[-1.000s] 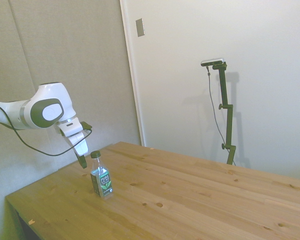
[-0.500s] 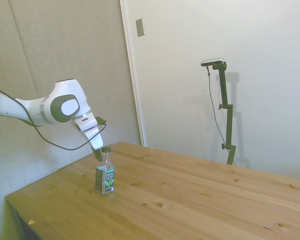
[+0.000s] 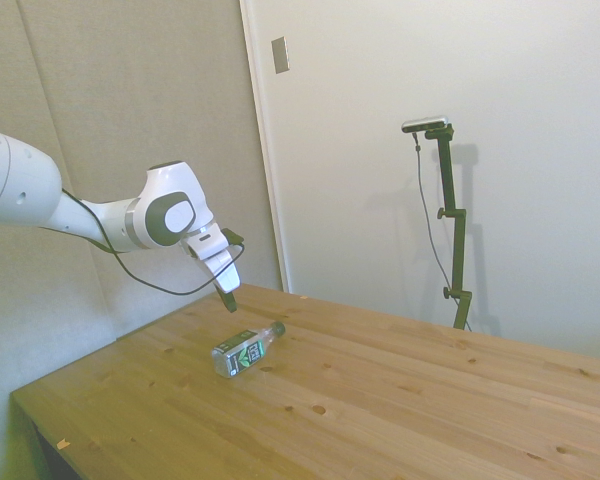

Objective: Knock down the bottle

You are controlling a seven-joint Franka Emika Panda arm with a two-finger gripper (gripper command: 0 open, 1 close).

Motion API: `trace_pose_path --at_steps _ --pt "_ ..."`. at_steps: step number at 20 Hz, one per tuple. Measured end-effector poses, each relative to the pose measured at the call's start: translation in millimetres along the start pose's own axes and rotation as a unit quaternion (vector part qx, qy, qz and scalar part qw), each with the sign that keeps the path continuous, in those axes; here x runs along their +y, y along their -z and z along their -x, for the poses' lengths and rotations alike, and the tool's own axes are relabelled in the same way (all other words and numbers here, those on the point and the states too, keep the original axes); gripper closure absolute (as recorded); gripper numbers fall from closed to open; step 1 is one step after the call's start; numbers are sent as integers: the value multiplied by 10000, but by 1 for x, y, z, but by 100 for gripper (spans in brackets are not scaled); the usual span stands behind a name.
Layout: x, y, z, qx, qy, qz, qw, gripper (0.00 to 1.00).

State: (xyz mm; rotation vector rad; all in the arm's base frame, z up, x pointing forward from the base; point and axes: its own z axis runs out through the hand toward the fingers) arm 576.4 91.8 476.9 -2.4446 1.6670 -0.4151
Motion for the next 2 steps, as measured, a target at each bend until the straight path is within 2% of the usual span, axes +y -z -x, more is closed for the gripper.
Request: trace_pose_path --at_steps 2 --pt "-3 -7 -7 45 -15 -56 10000 100"
